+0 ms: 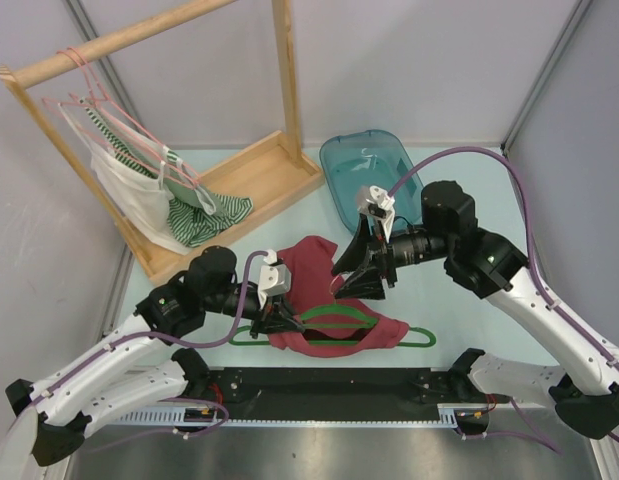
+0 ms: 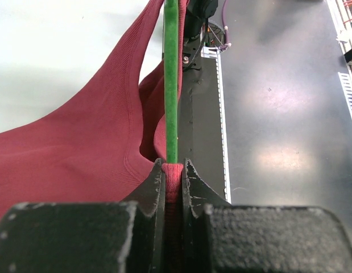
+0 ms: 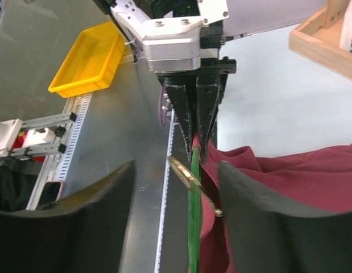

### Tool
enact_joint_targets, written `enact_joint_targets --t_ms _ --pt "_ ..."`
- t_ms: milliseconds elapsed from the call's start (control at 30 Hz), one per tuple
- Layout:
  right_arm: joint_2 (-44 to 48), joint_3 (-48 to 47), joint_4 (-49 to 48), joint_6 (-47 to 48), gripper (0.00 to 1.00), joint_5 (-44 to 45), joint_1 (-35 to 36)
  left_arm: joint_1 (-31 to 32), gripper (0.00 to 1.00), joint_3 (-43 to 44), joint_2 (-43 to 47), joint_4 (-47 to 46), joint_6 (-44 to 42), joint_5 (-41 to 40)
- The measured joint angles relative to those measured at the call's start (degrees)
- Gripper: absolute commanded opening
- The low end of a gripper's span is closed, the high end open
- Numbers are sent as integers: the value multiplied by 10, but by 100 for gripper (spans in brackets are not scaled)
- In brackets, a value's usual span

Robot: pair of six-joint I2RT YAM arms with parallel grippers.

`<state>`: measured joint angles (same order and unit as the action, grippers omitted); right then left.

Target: Place the tank top on the hanger

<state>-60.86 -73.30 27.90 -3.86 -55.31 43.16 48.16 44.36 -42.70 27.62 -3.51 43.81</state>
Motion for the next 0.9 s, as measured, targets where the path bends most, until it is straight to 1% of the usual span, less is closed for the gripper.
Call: enact_joint_targets --t_ms 33,100,200,233,300,333,500,533,567,600,633,667,733,900 --pt "0 0 0 0 45 6 2 0 0 0 0 0 0 0" --pt "0 0 0 -3 40 25 8 0 0 0 0 0 0 0" --pt "1 2 0 -2 29 47 11 0 0 0 1 0 0 -1" --pt "2 3 0 -3 18 54 13 0 0 0 1 -1 0 -2" --pt "5 5 0 -5 5 69 16 0 0 0 1 -1 0 -4" --pt "7 5 0 -7 0 77 18 0 0 -1 1 -1 1 -7" --pt "16 7 1 -19 0 146 25 0 0 -5 9 -9 5 -35" --pt "17 9 0 -22 2 158 25 0 0 -6 12 -11 7 -43" --pt "19 11 -2 -24 9 166 25 0 0 -8 16 -15 8 -49" --pt "21 14 -5 -26 19 173 25 0 0 -11 19 -19 10 -55" --pt "23 17 -7 -31 48 178 26 0 0 -14 22 -22 12 -59" --pt "24 19 -8 -34 63 183 26 0 0 -16 23 -24 16 -61" --pt "26 22 -8 -38 80 196 26 0 0 -21 24 -31 19 -64" --pt "33 22 -7 -34 87 244 23 0 0 -28 15 -51 35 -89"
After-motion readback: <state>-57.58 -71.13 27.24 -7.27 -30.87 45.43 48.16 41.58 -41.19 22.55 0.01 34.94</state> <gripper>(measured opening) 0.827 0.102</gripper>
